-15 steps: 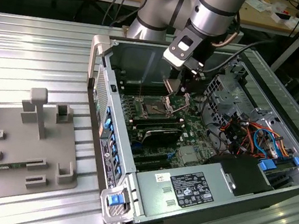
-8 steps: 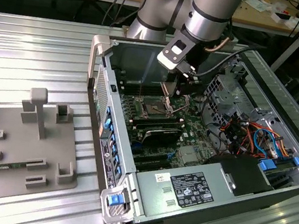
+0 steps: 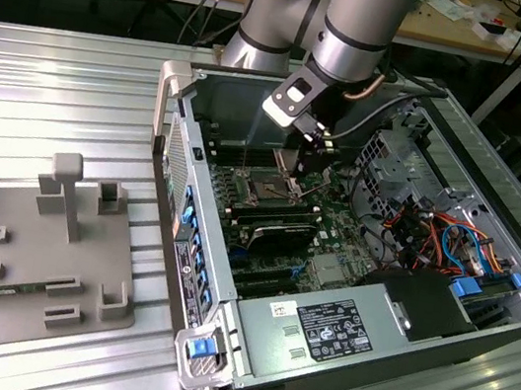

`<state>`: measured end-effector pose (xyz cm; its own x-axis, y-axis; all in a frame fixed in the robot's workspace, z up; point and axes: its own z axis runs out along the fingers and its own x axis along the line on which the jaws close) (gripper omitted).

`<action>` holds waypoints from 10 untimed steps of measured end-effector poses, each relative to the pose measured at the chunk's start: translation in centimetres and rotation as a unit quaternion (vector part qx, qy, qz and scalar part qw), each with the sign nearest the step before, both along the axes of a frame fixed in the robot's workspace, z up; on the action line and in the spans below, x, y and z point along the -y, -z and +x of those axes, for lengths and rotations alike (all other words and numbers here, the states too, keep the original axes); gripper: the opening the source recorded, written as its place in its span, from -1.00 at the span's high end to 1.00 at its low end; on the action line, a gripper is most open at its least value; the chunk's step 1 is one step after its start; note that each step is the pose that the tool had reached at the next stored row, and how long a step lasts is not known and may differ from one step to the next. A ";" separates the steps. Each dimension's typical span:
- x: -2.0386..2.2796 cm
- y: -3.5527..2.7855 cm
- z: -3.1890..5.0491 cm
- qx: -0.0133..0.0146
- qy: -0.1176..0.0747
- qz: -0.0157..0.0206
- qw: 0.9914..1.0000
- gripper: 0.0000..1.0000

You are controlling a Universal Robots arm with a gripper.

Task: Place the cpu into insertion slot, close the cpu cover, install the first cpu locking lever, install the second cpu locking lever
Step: 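Place the cpu into insertion slot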

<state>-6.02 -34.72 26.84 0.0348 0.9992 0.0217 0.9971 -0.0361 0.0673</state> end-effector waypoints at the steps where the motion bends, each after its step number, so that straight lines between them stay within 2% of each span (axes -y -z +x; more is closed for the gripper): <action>1: -0.03 0.07 -0.09 0.000 0.000 0.000 1.000 -0.09; 10: -0.15 0.34 -0.32 0.000 0.001 0.000 1.000 -0.09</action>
